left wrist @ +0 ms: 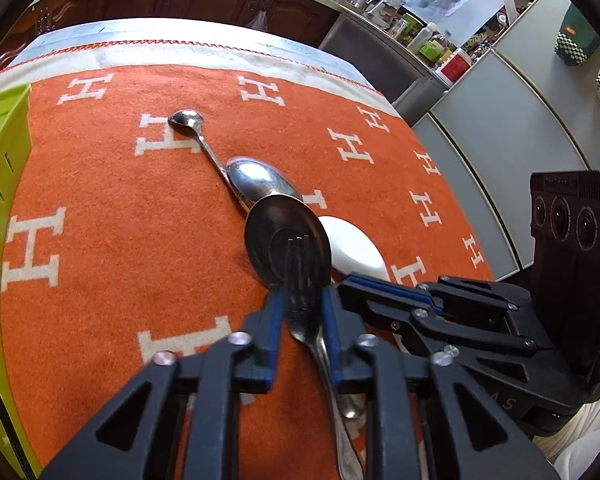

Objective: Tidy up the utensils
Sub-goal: 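Hold the fork with the left tool while the right tool grasps the large steel spoon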

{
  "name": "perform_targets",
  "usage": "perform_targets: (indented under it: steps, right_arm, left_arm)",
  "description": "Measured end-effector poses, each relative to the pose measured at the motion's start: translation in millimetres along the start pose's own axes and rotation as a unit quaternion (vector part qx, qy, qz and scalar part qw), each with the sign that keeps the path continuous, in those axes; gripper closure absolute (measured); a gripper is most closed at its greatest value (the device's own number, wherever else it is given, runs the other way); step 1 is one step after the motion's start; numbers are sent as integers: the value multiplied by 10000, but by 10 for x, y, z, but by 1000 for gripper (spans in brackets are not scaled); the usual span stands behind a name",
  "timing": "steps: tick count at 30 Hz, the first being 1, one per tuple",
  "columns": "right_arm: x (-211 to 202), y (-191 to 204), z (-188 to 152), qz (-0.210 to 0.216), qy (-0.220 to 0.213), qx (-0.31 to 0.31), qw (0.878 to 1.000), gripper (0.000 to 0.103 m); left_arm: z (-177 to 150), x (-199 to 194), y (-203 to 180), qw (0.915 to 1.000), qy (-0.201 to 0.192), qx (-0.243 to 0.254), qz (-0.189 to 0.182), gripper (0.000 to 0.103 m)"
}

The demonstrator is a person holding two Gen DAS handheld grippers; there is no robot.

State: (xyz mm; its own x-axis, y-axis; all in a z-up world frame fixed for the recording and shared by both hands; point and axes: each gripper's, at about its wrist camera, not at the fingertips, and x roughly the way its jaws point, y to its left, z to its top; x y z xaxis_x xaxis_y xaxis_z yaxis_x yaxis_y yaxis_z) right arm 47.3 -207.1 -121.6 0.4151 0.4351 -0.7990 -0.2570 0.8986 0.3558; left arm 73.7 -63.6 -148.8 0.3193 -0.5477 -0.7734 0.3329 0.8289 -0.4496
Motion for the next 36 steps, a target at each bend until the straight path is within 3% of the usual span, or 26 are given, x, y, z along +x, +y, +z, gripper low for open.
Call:
perform_targets:
  steps: [9, 12, 16, 22, 29, 36]
  right_arm:
    - [-17, 20, 15, 26, 12, -1, 10000, 95]
    - [-45, 44, 39, 173, -33, -24, 9998, 95]
    - [-32, 96, 96, 56, -70, -124, 9999, 95]
    - [-93, 259, 81, 148, -132, -399, 9990, 95]
    - [-18, 347, 6, 242, 11, -519, 9984, 95]
    - [38, 317, -53, 333, 98, -520, 9980, 95]
  left_arm:
    - [-65, -199, 86, 9994, -180, -254, 125, 103]
    - [-90, -308, 80, 9993, -278, -148, 194, 103]
    - [-121, -413, 114, 9989, -354, -143, 273, 103]
    - [-163, -449, 299, 9984, -272, -444, 229, 103]
    - [-119, -293, 350, 9985, -203, -506, 62, 77]
    - [-43, -194, 292, 9989, -234, -394, -57, 77]
